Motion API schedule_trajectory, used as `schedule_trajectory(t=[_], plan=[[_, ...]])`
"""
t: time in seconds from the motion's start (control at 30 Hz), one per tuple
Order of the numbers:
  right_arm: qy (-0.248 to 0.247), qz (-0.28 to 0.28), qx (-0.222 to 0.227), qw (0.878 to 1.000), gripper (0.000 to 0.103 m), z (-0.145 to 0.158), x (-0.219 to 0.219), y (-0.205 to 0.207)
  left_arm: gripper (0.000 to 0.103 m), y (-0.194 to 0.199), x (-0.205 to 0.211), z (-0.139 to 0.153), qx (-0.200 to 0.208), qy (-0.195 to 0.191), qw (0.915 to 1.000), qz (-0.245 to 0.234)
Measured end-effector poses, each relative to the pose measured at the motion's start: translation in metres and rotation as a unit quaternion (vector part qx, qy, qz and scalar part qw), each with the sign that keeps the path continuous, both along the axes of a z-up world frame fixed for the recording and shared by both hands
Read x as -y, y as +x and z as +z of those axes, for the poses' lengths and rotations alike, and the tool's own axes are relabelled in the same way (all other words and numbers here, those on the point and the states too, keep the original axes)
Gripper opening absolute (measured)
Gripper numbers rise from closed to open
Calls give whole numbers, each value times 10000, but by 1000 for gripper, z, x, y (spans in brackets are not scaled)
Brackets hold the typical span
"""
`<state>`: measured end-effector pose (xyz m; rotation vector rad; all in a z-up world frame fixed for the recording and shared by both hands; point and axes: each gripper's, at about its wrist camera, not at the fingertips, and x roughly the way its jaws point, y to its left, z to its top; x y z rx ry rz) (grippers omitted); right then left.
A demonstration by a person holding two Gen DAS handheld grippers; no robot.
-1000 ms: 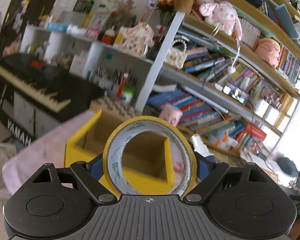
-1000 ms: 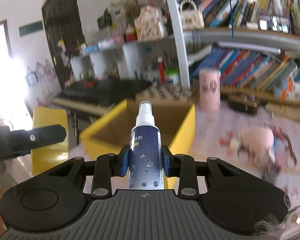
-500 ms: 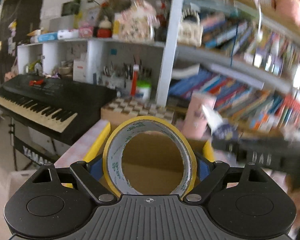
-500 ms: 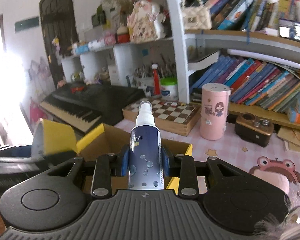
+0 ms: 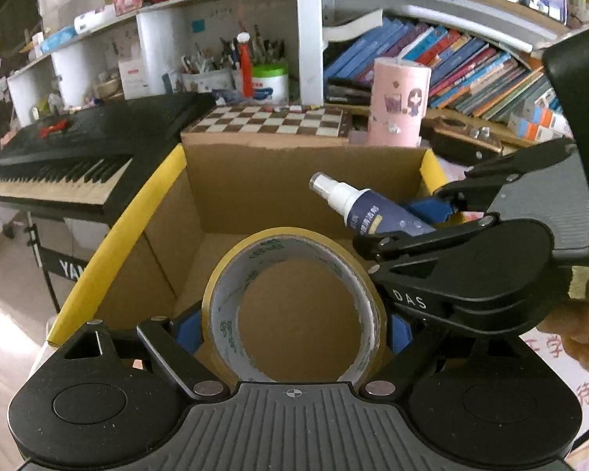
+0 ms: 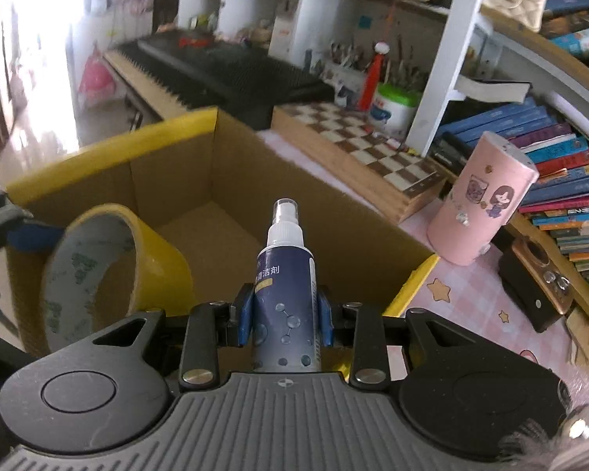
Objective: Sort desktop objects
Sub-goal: 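Release the spray bottle into the box with the right tool while the left tool drops the tape roll in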
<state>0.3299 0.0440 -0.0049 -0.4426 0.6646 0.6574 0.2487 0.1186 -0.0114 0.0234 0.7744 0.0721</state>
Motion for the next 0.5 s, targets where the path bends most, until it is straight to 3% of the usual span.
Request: schedule_trajectory(t=[0.23, 0.43, 0.5], plan=[[-210, 111, 152, 9996, 30, -7, -4, -3, 88, 2, 2, -6, -95, 134, 9999, 36], [-151, -77, 214, 9996, 27, -7, -2, -3, 89, -5, -1, -3, 84, 96, 9999, 26], [-15, -170, 225, 9996, 31, -4, 1, -4, 89, -7, -2, 0, 172, 101, 9998, 73]])
